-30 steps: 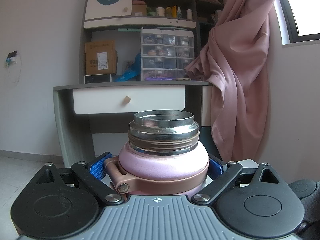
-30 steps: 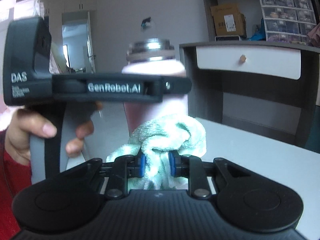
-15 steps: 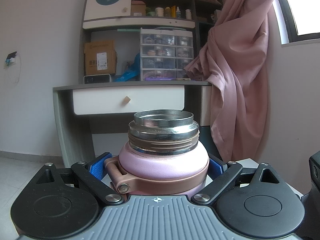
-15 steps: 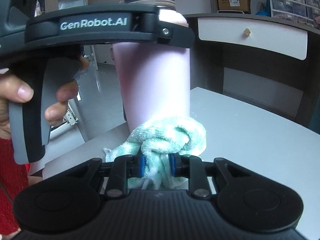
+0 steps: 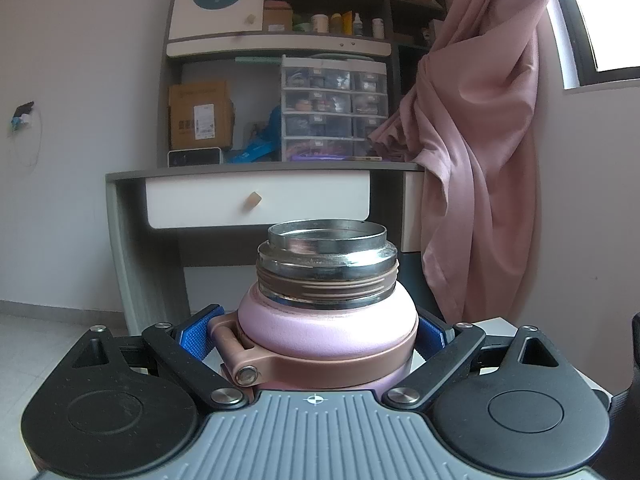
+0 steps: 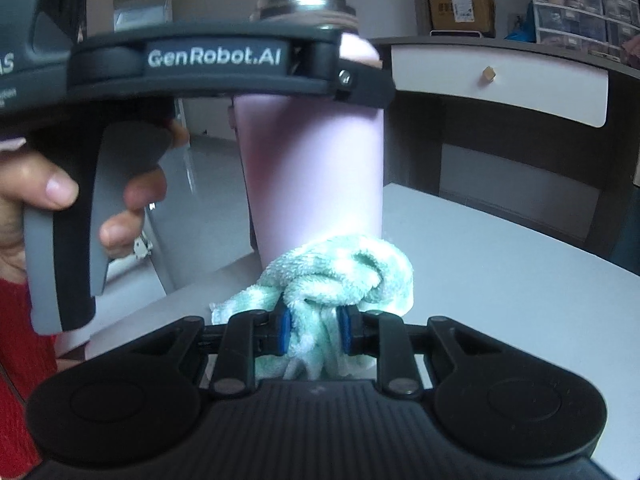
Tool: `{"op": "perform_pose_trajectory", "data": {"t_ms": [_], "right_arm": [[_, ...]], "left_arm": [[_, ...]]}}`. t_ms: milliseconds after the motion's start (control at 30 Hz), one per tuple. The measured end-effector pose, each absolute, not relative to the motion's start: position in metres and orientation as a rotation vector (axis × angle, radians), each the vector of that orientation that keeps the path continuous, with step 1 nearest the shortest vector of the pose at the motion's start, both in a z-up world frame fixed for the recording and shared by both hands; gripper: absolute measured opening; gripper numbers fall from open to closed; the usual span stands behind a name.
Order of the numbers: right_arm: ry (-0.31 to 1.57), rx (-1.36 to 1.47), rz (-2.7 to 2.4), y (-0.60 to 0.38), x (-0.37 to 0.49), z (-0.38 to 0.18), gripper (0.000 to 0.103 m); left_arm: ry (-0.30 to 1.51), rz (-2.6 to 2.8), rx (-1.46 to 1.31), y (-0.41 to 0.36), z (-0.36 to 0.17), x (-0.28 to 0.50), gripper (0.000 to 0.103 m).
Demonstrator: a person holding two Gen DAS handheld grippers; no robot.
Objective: Clean container
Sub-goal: 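Keep wiping the bottle side with the towel in the right gripper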
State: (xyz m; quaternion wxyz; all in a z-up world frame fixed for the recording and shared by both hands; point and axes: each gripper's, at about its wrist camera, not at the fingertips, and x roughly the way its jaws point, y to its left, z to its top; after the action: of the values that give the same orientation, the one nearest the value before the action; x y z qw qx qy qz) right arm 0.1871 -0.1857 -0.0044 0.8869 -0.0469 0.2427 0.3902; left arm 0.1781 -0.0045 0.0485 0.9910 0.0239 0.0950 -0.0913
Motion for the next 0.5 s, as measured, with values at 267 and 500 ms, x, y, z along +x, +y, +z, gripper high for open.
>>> {"op": "perform_pose_trajectory", "data": {"t_ms": [267,500], "right_arm": [[0.369,-0.071,0.815,-0.191,0.162,0.019,0.024],[0.146,-0.165,0.787,-0.177,0.123,0.033,0.024]], "left_arm": [[0.189,-0.192,0.035,0.002,0.047,0.176,0.095],[0.188,-0.2,0.046,0.002,0.046,0.175,0.095]]}}
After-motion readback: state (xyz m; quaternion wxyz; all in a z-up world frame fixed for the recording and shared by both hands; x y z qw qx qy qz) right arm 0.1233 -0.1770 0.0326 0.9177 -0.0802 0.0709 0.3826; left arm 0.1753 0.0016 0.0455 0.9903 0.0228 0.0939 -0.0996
